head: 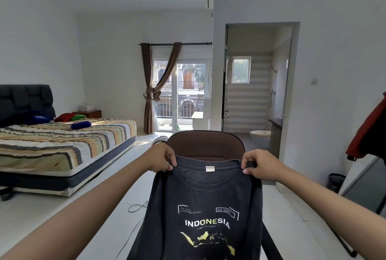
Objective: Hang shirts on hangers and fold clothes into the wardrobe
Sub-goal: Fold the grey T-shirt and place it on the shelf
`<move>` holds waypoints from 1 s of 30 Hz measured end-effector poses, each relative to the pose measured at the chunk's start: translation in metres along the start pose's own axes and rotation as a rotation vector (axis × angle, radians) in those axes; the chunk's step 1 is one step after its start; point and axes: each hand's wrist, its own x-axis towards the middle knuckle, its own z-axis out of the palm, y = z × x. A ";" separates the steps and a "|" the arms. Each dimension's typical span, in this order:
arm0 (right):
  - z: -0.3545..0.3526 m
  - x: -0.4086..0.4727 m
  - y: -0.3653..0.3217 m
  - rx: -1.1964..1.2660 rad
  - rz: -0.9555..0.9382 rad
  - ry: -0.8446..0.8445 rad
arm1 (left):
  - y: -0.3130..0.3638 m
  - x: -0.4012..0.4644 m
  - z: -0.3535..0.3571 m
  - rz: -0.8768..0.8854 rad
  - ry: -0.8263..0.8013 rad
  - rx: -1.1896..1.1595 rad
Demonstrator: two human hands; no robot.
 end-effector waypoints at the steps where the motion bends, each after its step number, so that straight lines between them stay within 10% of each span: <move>1: 0.000 0.000 0.000 -0.048 -0.005 -0.023 | 0.000 0.001 0.000 0.003 -0.017 0.003; 30: -0.008 0.004 0.006 0.031 -0.116 -0.099 | 0.009 -0.001 -0.010 -0.053 -0.190 0.199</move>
